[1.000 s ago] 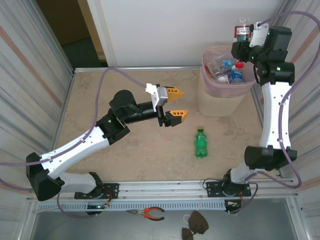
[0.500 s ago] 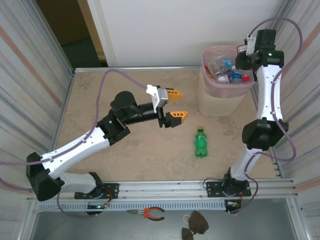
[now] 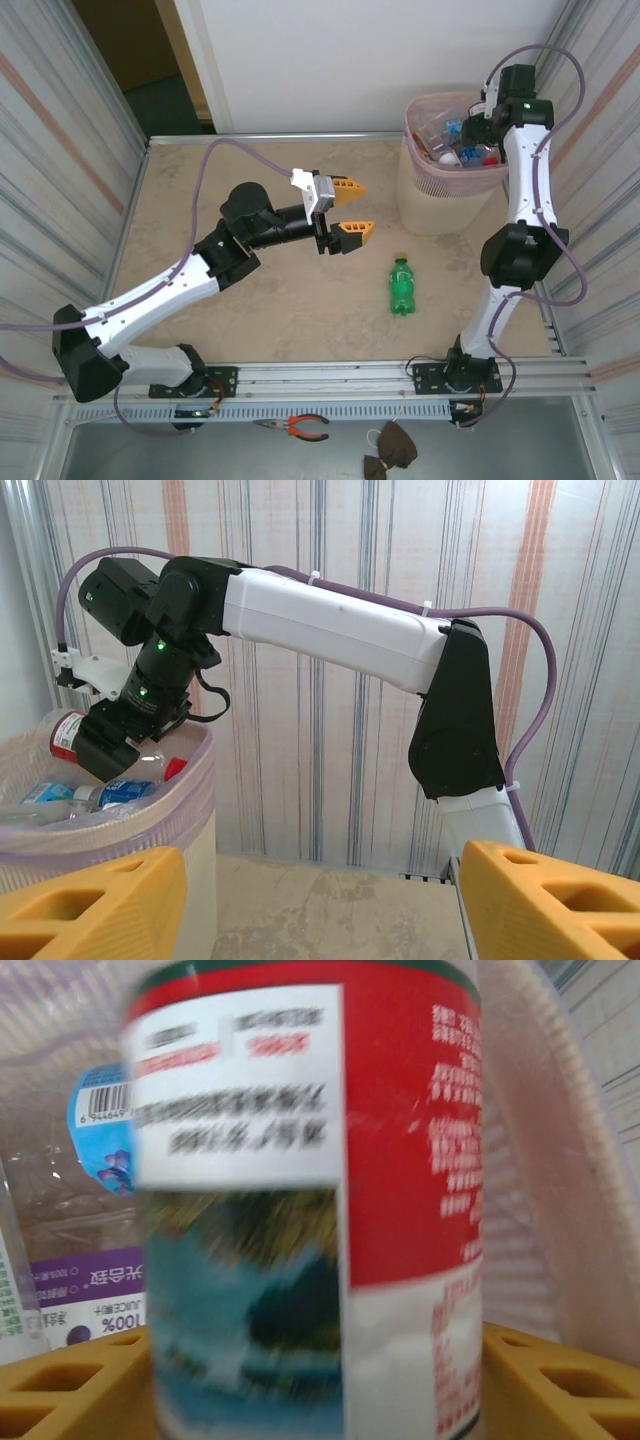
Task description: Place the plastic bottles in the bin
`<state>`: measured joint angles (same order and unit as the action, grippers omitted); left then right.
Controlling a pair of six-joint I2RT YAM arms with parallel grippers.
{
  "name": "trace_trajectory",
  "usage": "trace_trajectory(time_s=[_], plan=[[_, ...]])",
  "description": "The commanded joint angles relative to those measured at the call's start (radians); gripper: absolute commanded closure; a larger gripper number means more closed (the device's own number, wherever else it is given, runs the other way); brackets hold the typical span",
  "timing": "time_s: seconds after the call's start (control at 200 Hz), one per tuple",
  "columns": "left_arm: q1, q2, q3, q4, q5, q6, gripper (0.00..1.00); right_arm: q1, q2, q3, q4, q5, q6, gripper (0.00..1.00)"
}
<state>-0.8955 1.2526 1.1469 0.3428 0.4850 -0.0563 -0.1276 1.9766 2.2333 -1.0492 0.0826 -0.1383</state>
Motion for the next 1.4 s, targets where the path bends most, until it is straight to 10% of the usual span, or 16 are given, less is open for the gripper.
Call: trace_trajectory(time_s=[0.0, 0.301, 0.696, 1.393], plan=[[0.007, -0.023, 0.002, 0.037, 0.002, -0.014, 0.28, 0.005, -0.003, 0.048, -0.037, 0.048, 0.012, 0.23], [0.007, -0.027, 0.000, 0.035, -0.002, -0.014, 0.27, 0.036, -0.066, 0.095, 0.019, 0.068, 0.013, 0.22], [0.008, -0.053, -0.025, 0.034, -0.024, -0.009, 0.28, 0.015, -0.004, 0.098, 0.083, 0.010, 0.014, 0.46], [0.007, -0.056, -0.041, 0.049, -0.016, -0.026, 0.28, -0.047, -0.082, -0.229, 0.113, -0.013, 0.081, 0.57]])
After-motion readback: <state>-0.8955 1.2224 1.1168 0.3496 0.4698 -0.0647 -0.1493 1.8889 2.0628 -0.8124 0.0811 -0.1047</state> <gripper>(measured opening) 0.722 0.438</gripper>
